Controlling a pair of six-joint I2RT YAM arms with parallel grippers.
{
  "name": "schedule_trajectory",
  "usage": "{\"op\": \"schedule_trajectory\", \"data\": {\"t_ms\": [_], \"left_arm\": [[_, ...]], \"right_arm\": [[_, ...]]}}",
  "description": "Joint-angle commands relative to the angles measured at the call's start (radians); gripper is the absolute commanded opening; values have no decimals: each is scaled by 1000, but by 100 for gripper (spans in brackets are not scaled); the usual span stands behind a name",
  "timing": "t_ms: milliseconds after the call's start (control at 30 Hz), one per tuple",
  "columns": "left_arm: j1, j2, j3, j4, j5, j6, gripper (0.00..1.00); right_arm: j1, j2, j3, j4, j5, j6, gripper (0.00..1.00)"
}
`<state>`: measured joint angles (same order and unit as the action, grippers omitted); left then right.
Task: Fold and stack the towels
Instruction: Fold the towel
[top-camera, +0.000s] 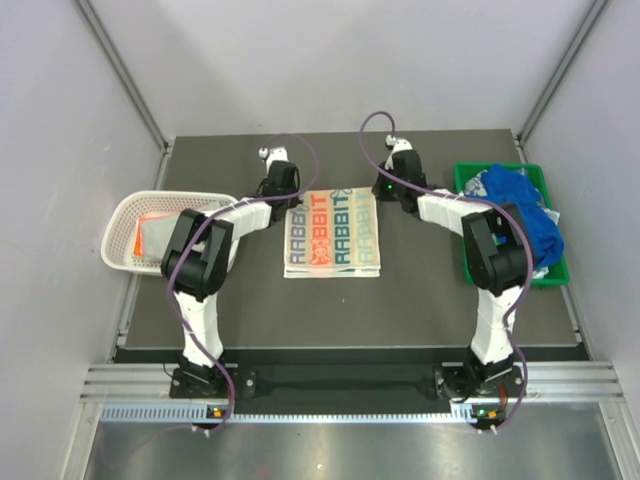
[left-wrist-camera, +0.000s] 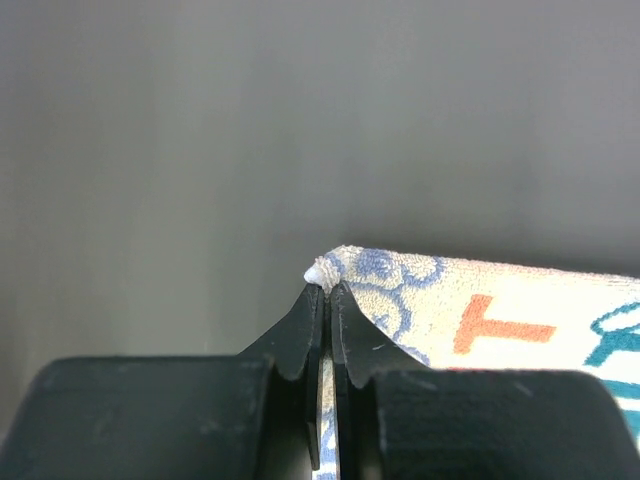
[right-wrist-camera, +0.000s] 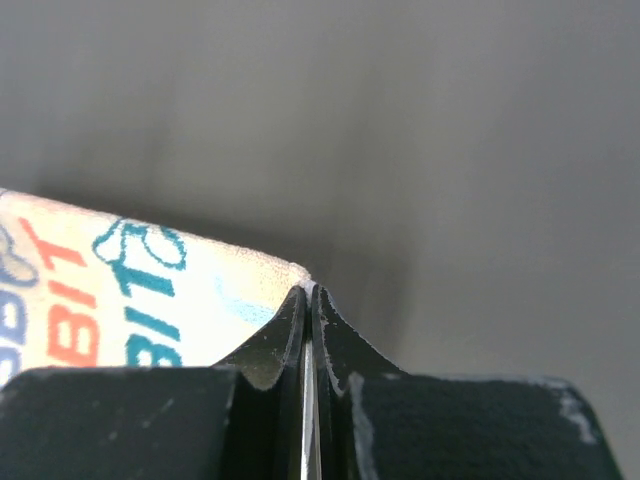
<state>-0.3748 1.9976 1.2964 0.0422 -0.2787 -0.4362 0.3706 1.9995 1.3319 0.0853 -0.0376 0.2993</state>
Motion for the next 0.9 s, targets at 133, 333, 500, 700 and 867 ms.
{"op": "schedule_trajectory", "data": {"t_ms": [133,333,500,700,867], "left_arm": [[5,-149,-208,417,42,66,0],[5,-252,-422,637,116,86,0],[4,-335,-486,624,237,56,0],[4,-398,-508,466,273,-7,0],[2,-444,-536,317,268,-42,0]], "right_arm": [[-16,-139,-97,159,-21,14,0],[-16,-205,-250,251,-47,64,0],[-16,-286,-384,318,-70,124,0],[-10,-380,-523,358,-102,182,0],[21,-445,-617,367,-101,198,0]]}}
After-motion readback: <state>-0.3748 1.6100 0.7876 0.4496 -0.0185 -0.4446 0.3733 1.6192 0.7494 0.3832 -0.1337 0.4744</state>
